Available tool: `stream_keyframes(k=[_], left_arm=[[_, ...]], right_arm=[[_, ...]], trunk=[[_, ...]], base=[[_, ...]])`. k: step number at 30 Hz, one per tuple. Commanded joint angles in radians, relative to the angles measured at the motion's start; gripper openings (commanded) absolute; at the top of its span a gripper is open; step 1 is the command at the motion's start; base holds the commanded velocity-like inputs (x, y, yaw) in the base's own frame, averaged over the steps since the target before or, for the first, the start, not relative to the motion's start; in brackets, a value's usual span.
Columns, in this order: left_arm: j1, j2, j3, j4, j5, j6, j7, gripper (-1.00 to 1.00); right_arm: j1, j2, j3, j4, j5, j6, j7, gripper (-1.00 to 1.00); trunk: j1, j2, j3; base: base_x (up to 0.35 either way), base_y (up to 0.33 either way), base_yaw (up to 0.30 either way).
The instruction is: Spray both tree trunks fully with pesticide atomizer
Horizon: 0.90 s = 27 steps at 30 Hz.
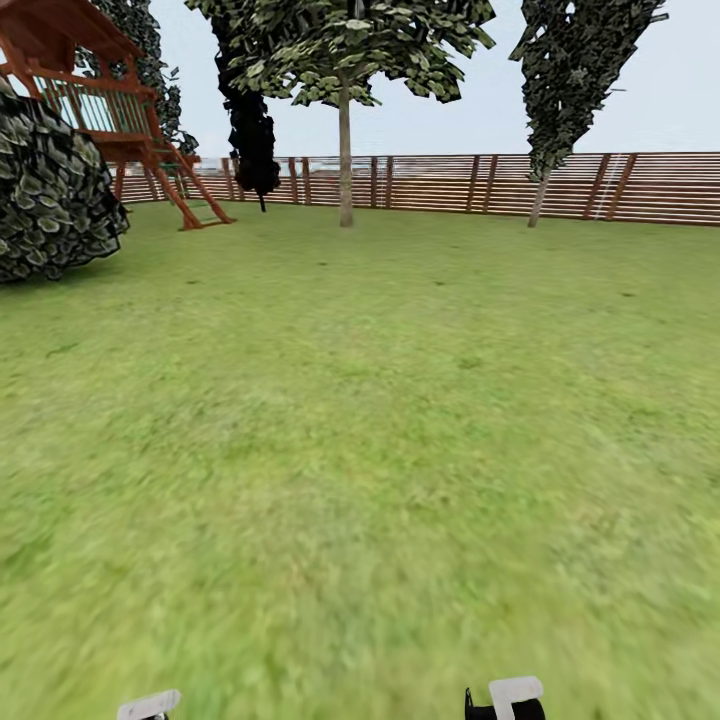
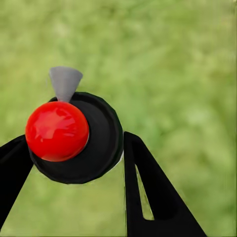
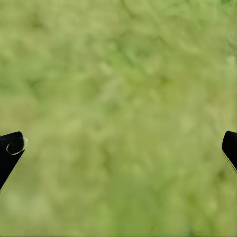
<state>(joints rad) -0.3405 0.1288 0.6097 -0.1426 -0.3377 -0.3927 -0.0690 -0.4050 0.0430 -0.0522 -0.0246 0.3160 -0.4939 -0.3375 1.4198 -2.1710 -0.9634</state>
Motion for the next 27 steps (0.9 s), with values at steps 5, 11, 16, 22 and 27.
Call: stream_keyframes(k=[5,11,16,22,27], left_arm=[[0.0,0.0,0.0,0.0,0.001,0.0,0.0,-1.0],[0.0,0.0,0.0,0.0,0.002,0.0,0.0,-1.0],[0.0,0.0,-0.001,0.0,0.002,0.0,0.0,-1.0],[0.0,0.0,0.001,0.0,0.002,0.0,0.001,-1.0],[0.0,0.0,0.0,0.0,0.002,0.0,0.002,-1.0]], right_arm=[[0.0,0.0,0.0,0.0,0.0,0.0,0.0,1.0],[0.0,0.0,0.0,0.0,0.0,0.0,0.0,1.0],[0.0,0.0,0.0,0.0,0.0,0.0,0.0,1.0],[0.0,0.0,0.0,0.0,0.0,0.001,0.0,1.0],[0.0,0.0,0.0,0.0,0.0,0.0,0.0,1.0]], trunk=[[0.0,0.0,0.0],[0.0,0.0,0.0],[0.0,0.0,0.0],[0.0,0.0,0.0],[0.0,0.0,0.0]], base=[[0.338,0.0,0.0],[0.338,0.0,0.0],[0.338,0.0,0.0],[0.338,0.0,0.0],[0.338,0.0,0.0]])
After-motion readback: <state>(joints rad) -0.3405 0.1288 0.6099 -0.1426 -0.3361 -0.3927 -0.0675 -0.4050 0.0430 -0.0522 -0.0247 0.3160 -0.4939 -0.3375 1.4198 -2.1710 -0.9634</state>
